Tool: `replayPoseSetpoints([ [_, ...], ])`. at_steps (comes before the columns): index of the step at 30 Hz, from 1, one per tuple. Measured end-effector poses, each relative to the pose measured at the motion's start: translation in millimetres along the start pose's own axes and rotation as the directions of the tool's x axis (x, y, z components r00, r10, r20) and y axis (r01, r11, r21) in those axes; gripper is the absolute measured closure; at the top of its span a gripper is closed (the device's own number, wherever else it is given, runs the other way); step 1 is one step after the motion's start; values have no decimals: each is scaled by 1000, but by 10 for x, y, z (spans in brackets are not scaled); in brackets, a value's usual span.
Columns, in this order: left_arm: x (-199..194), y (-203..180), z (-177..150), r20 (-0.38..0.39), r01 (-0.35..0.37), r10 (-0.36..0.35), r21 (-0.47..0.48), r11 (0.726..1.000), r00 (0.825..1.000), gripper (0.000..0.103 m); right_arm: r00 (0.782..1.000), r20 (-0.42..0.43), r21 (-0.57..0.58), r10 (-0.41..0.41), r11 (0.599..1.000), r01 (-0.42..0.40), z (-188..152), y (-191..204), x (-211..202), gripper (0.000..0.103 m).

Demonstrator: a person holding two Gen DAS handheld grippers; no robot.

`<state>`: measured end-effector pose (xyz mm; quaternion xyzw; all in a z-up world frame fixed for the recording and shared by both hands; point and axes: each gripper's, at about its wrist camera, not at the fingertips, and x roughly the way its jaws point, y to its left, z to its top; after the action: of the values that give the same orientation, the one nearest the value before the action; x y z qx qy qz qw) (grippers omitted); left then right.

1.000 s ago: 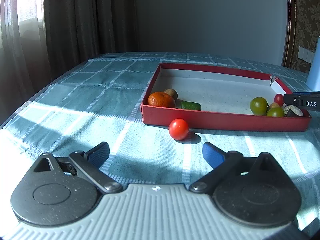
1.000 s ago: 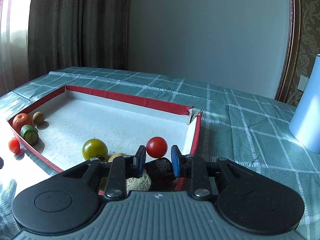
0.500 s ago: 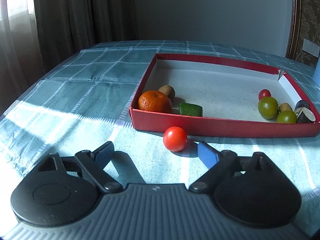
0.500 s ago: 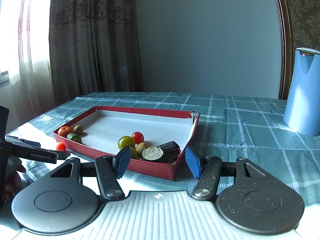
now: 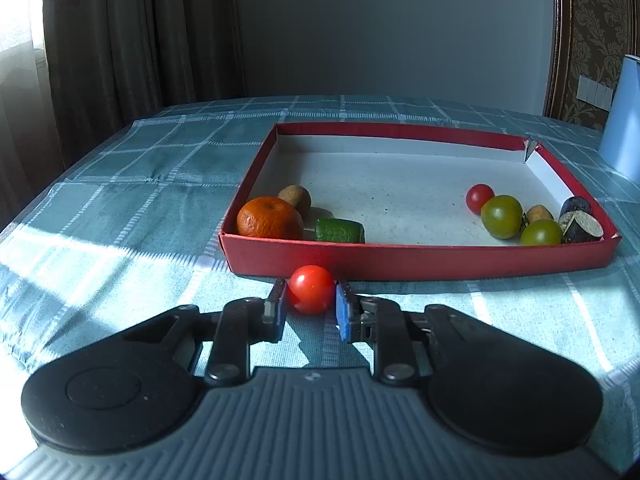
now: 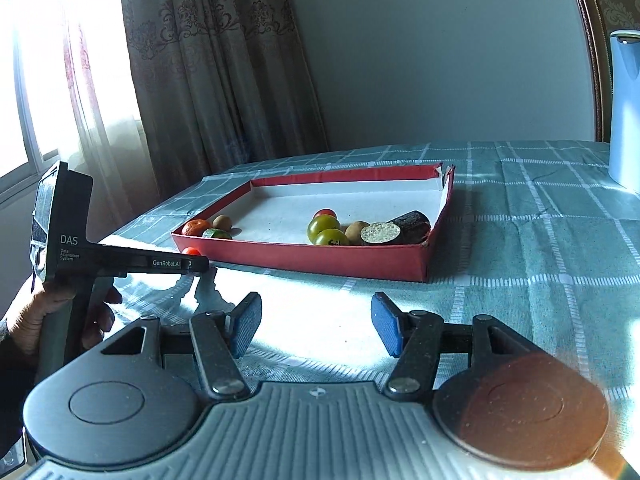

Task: Organize fruits
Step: 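Grasp the other red cherry tomato with the left tool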

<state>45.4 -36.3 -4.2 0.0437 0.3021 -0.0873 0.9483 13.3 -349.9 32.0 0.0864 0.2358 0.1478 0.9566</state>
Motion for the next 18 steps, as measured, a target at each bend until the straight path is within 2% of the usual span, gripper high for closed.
replayPoseSetpoints([
  [5,-31,-4,-9,5,-15,15,-4,1000,1000,81,1000,-5,18,6,1000,-6,7,17,80,43],
  [9,-158,-62,17,46,-19,18,7,1000,999,81,1000,-24,41,5,999,-4,2,-21,121,43],
  [13,-259,-150,193,90,-4,4,9,1000,996,81,999,-42,50,1,999,1,-8,-36,152,43],
  [18,-151,-228,432,106,-38,36,15,999,994,81,999,-54,49,0,999,2,-15,-34,171,43],
])
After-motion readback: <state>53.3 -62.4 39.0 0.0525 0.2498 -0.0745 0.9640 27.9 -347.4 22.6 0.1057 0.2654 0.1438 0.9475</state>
